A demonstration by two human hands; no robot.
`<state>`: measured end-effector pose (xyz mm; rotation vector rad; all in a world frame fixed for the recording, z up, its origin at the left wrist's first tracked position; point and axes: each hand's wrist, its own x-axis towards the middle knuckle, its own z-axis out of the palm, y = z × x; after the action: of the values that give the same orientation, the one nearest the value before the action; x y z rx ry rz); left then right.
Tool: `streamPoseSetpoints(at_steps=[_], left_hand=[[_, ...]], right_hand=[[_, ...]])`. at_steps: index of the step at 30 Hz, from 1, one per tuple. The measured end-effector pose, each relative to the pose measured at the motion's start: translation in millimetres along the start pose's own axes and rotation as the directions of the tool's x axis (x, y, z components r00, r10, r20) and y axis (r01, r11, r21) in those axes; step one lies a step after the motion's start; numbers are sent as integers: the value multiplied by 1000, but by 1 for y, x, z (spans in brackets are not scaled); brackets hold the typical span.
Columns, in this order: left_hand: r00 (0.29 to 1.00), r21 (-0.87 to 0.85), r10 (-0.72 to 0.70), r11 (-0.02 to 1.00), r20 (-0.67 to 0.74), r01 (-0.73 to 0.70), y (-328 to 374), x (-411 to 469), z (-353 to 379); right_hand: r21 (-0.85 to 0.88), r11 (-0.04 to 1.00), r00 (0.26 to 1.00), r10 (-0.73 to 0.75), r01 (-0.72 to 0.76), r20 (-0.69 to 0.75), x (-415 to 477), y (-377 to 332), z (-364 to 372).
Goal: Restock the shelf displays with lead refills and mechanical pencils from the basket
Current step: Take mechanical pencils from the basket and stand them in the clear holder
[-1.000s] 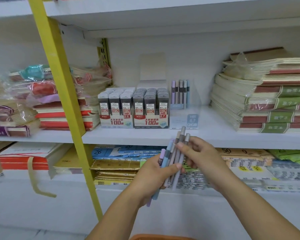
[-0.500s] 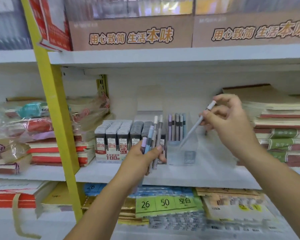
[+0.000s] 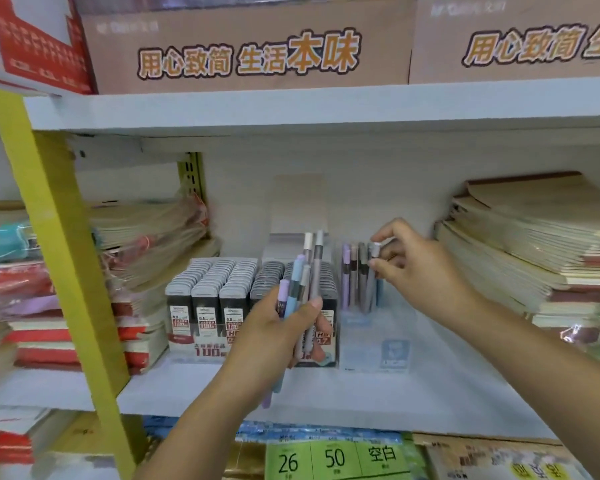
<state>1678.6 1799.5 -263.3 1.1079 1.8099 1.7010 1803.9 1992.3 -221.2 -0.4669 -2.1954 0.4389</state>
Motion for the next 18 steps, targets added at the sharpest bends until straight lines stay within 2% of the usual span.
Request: streamPoseSetpoints(at_steps=[4,14,18], left_hand=[[1000,-51,30,998,2,-30,-6,1,6],[996,-53,51,997,72,-48,-5,8,7],[996,-87,23,996,81,-16,-9,8,6]], right_hand=[[18,999,999,-29,30,-39,3,6,-2],[11,999,999,-32,32,6,3,11,-6],[-147,986,997,-70,76,45,0,12,-3]])
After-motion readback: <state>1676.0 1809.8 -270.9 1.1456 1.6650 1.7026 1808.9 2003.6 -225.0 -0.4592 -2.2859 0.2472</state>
